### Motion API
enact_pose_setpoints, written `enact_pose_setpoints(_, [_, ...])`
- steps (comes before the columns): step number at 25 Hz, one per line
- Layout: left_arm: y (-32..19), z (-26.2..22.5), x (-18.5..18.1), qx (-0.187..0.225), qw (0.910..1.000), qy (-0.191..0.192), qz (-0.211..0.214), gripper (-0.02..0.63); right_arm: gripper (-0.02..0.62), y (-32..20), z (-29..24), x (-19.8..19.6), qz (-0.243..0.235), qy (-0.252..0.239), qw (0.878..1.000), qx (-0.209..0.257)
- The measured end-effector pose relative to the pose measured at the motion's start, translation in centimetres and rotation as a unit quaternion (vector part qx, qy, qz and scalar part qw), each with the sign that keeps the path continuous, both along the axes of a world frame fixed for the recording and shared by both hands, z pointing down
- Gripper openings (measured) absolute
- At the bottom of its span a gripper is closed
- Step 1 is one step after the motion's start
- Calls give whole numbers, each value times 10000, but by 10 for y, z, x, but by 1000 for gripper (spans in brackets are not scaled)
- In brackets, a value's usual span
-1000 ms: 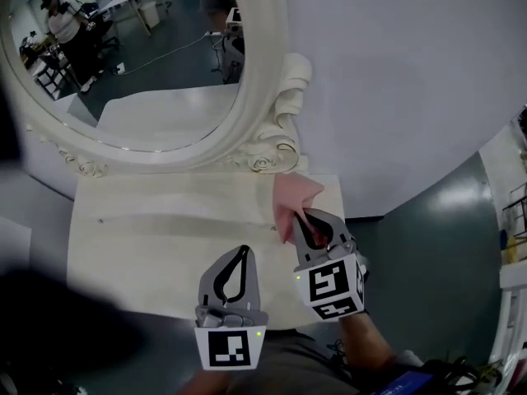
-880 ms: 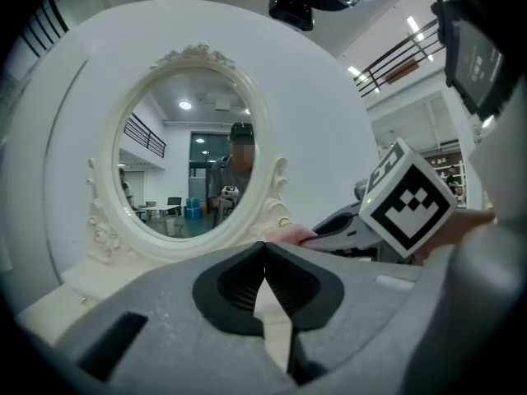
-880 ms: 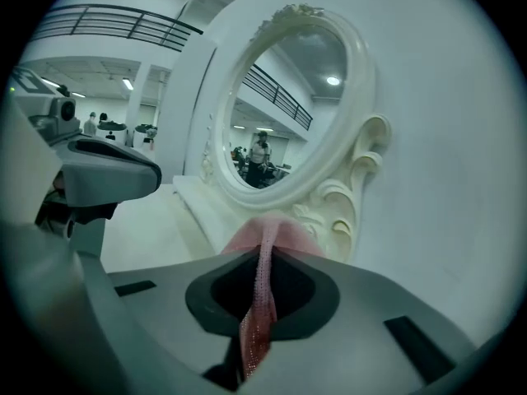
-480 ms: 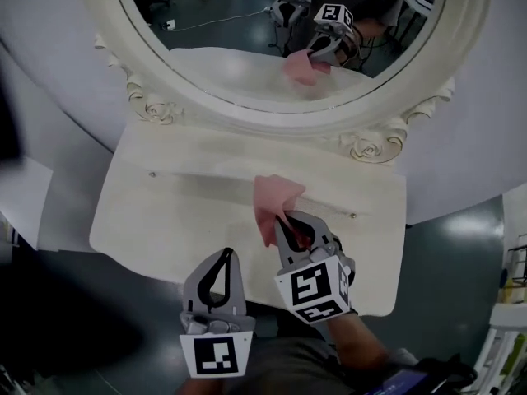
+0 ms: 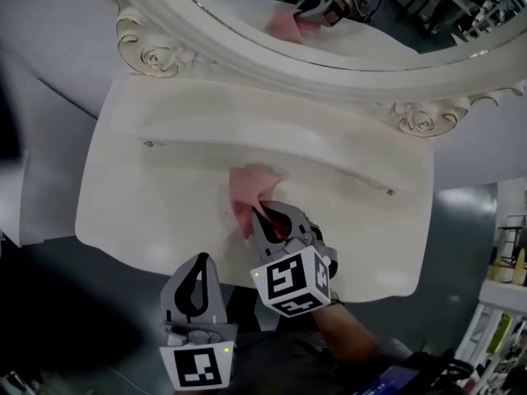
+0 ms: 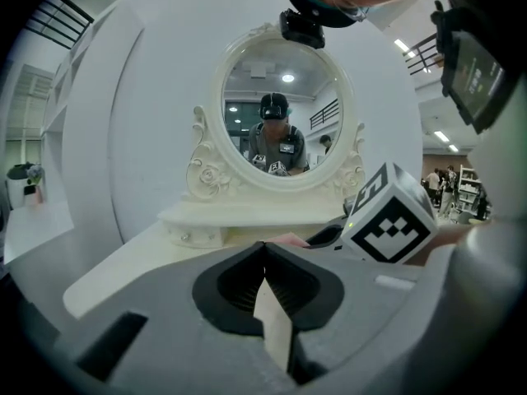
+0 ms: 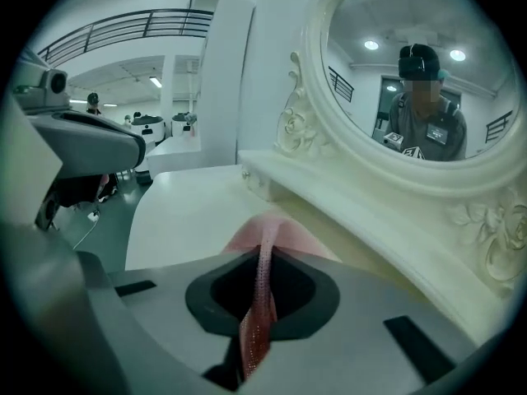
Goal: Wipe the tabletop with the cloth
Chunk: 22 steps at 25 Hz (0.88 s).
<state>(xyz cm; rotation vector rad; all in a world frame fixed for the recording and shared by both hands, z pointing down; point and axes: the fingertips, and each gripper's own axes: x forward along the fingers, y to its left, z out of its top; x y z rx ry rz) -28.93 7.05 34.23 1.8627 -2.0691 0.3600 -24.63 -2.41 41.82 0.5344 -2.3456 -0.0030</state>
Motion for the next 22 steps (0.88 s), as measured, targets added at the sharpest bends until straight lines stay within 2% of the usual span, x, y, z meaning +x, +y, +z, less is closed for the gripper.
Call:
enact_pose_setpoints(5, [6,21,-18,-167,9998,114,-48,15,21,9,32,-14,-1,211,9996,-162])
enact_pose_setpoints(12, [0,36,-18,-208,9995,211,78,15,21,6,58,-7,36,630,9980,-84])
enact_pose_setpoints(22, [-21,38,19,-256,9988,199,357,15,21,-6,69,38,269,749,9967,-173])
